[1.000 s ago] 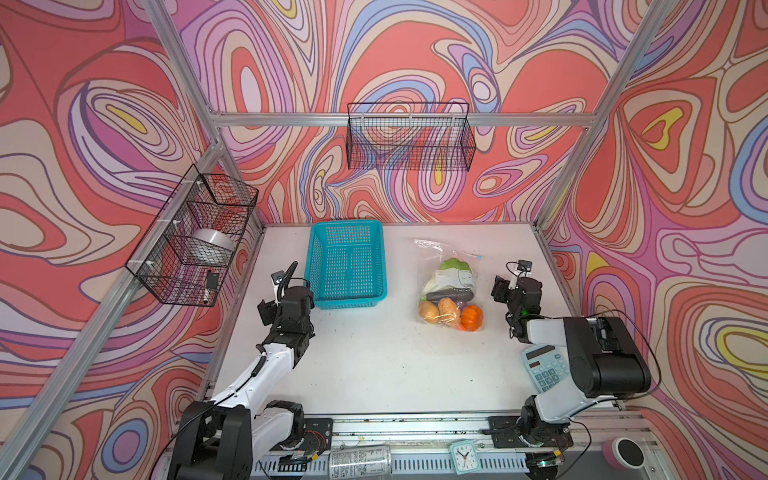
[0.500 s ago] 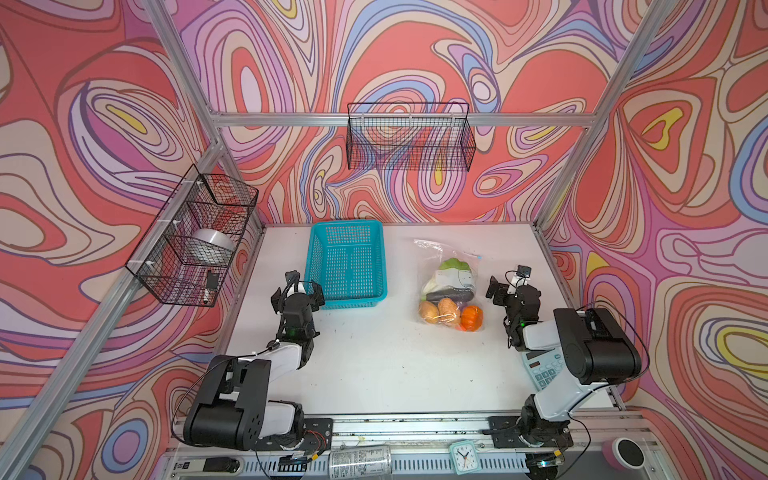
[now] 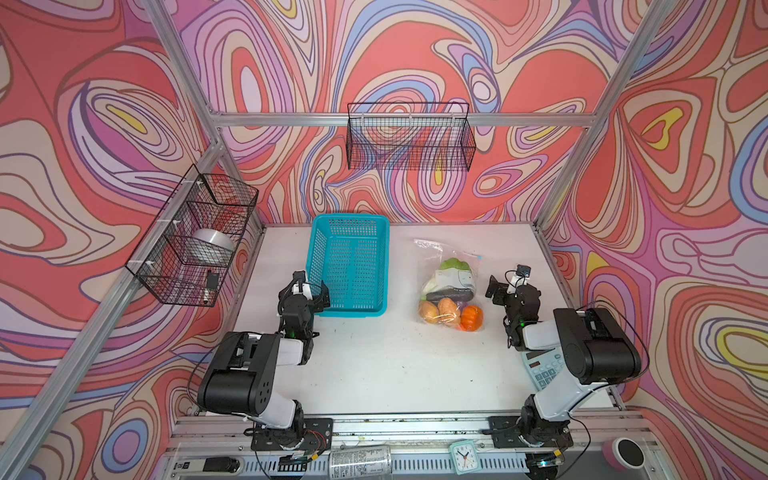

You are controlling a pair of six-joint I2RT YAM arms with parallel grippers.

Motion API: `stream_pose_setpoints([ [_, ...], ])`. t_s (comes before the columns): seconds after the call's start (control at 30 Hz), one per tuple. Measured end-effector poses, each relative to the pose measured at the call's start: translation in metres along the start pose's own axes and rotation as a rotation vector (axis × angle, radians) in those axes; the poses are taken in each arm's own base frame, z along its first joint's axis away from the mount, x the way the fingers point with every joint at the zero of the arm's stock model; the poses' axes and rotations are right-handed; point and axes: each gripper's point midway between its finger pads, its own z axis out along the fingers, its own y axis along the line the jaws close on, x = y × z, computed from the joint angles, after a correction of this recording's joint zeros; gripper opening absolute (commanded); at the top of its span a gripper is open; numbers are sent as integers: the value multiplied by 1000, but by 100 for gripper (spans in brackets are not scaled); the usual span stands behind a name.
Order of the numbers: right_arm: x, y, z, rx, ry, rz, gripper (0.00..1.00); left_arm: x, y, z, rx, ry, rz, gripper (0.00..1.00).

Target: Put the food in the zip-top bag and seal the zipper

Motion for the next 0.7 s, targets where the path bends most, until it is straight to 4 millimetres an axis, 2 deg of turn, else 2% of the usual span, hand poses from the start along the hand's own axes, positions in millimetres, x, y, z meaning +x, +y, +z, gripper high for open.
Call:
stream_pose_setpoints([
  [0.43, 0, 0, 0, -1, 0, -1, 99, 3, -1, 3, 5, 33, 8, 100],
  [0.57, 0, 0, 0, -1, 0, -1, 98, 1, 8, -6, -37, 23, -3, 100],
  [0.7, 0, 0, 0, -1, 0, -1, 98, -12, 20, -12, -104, -10, -29, 100],
])
